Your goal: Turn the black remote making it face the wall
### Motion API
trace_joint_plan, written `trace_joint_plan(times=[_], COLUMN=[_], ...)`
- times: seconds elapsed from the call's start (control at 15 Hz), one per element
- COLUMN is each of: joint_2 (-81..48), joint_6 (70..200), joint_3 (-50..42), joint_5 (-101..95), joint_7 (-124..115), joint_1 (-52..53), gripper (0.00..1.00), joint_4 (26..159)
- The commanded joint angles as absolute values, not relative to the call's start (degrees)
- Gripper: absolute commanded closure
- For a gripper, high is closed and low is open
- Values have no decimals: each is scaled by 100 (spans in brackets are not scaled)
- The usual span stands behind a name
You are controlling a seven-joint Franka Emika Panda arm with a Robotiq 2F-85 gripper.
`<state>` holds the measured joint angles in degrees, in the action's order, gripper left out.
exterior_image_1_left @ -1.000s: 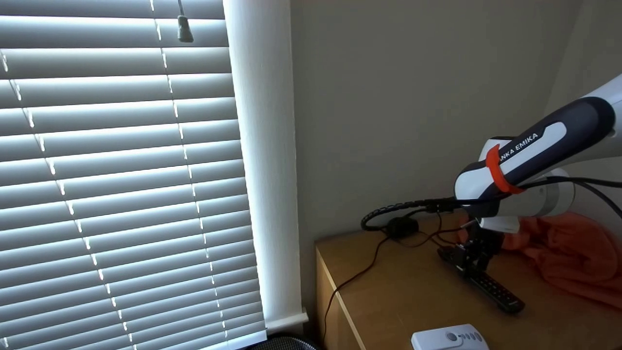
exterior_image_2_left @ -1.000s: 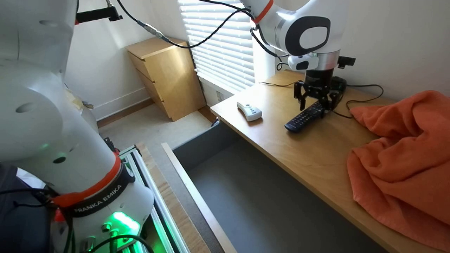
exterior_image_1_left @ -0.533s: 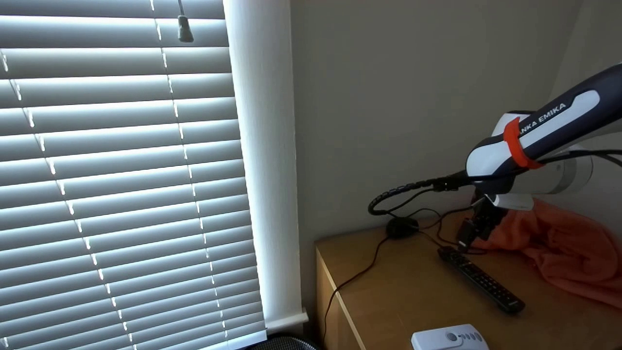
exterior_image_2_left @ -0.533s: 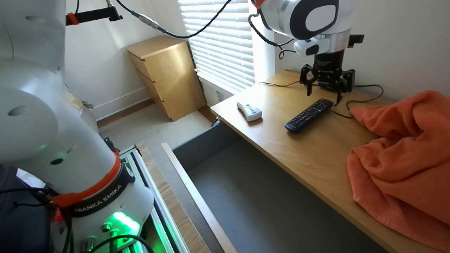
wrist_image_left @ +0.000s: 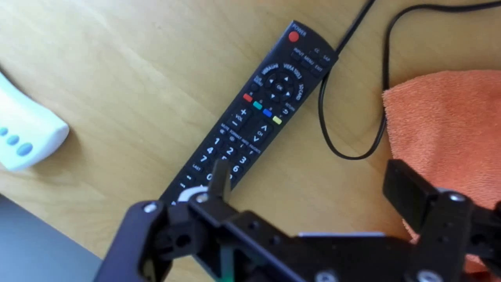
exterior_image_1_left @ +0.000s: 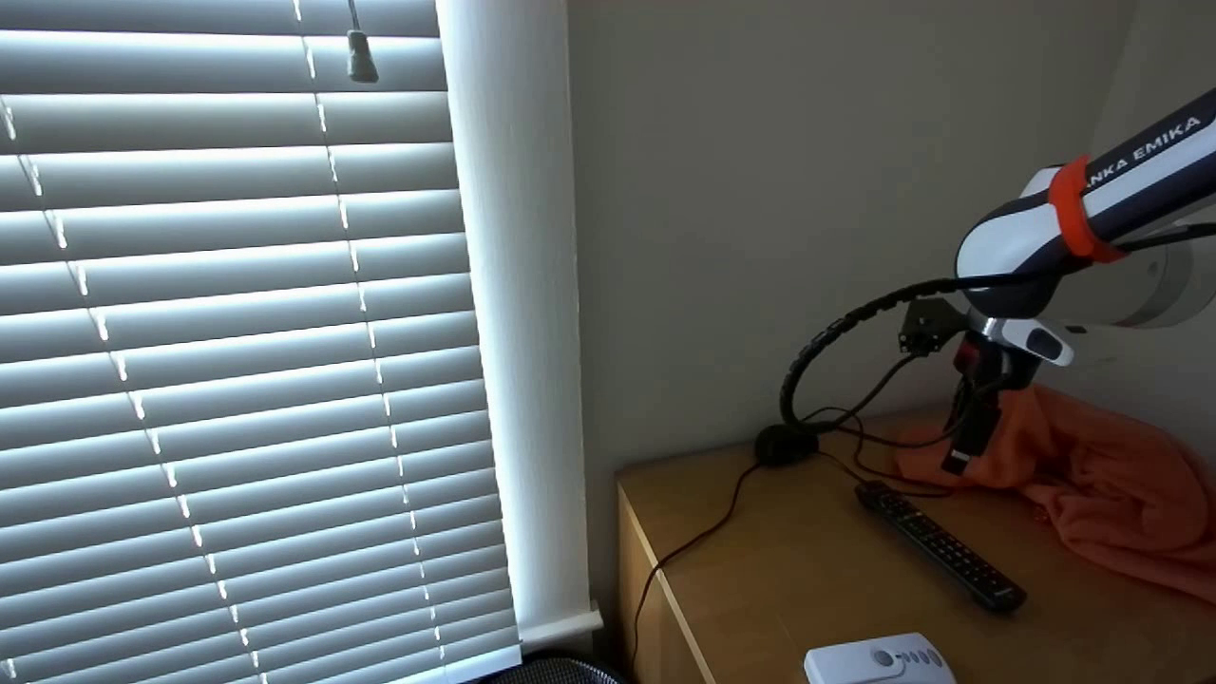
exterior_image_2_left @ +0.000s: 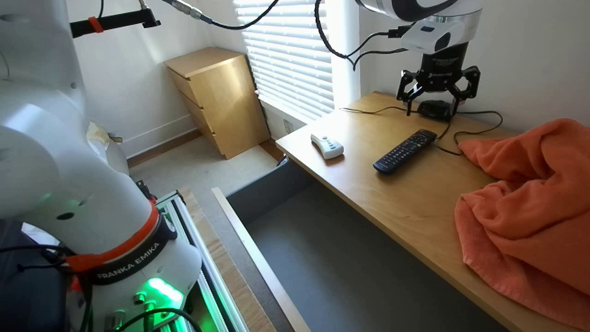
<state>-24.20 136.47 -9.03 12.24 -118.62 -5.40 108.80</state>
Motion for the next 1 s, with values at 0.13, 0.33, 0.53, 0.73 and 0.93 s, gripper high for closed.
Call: trace_joint_plan(times=[0.13,0.33,0.53,0.73,0.93], joint_2=[-2132,-2060,-2002,-1957,-1949], joint_6=[13283,13196,13076,12911,12659], joint_3=[-771,-783,-785,-797,-824], joint_5=[1249,1200,1156,1069,853], joint_7=[-9984,-9056,-8139,-7316,-6603], joint_1=[-736,-705,-683,-634,-563], gripper=[0,0,0,0,0], joint_4=[11198,11359,11468,11501,11460])
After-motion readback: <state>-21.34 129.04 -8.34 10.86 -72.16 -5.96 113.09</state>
